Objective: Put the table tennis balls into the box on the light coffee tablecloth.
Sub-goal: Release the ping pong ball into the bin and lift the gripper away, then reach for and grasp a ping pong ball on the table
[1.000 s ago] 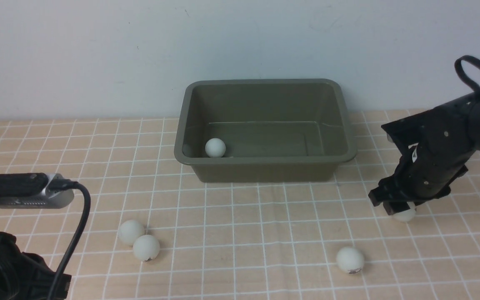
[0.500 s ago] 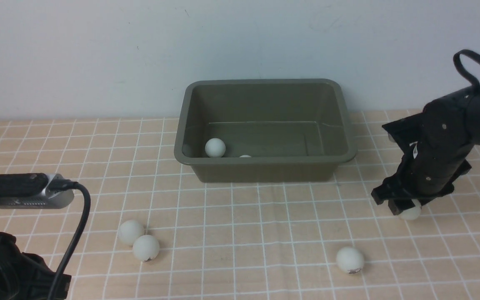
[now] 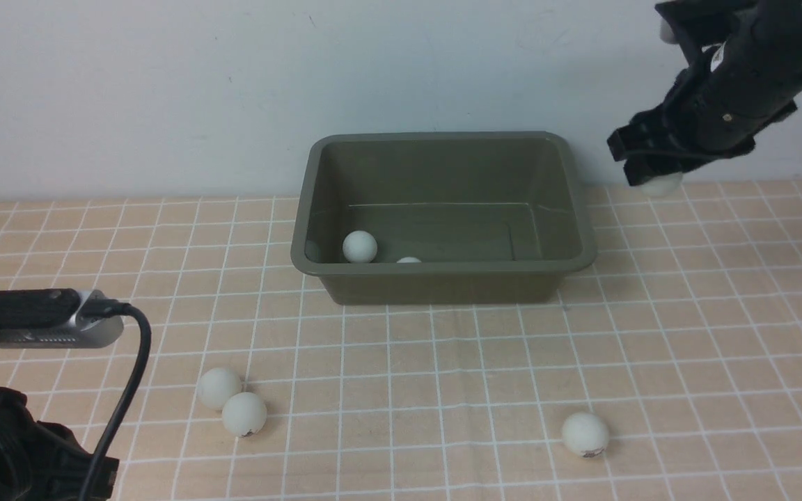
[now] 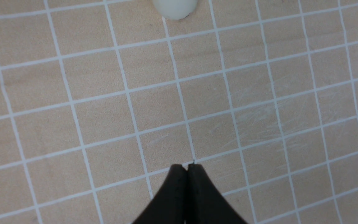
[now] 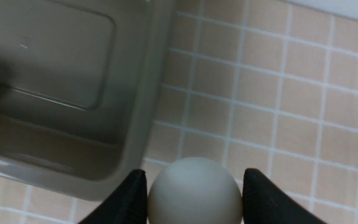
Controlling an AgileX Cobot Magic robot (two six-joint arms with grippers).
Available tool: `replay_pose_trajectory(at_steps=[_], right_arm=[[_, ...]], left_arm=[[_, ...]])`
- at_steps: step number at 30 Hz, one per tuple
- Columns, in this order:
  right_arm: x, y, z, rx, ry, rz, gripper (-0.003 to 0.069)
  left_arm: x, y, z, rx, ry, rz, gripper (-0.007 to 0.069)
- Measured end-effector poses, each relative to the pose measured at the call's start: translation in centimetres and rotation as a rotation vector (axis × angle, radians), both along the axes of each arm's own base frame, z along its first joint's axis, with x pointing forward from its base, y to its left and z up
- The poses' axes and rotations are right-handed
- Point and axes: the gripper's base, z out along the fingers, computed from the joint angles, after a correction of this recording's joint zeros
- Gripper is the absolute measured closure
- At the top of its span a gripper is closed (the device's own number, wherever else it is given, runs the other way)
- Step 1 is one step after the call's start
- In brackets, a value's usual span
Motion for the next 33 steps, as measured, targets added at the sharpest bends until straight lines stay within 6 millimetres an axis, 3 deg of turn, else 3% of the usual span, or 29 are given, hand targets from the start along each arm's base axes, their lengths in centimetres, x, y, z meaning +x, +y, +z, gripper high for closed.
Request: replay_pose_trajectory(at_steps=[2, 6, 15, 33], right_arm=[[0.4, 0.8, -0.3, 0.056, -0.01, 0.063, 0.0298], [1.7, 2.2, -2.7, 0.153, 0.01, 0.128, 0.0298], [3.3, 3.0, -6.6, 0.181, 0.052, 0.152, 0.0298], [3.4, 3.5, -6.6, 0.223, 0.04, 0.197, 0.0245]], left_arm=[[0.0, 0.0, 0.0, 0.0, -0.003, 0.001, 0.0693], [0.1, 0.0, 0.0, 0.001, -0.01, 0.004, 0.0693], [0.1, 0.0, 0.0, 0.002, -0.013, 0.005, 0.0693], [0.1, 0.0, 0.0, 0.002, -0.013, 0.005, 0.0693]])
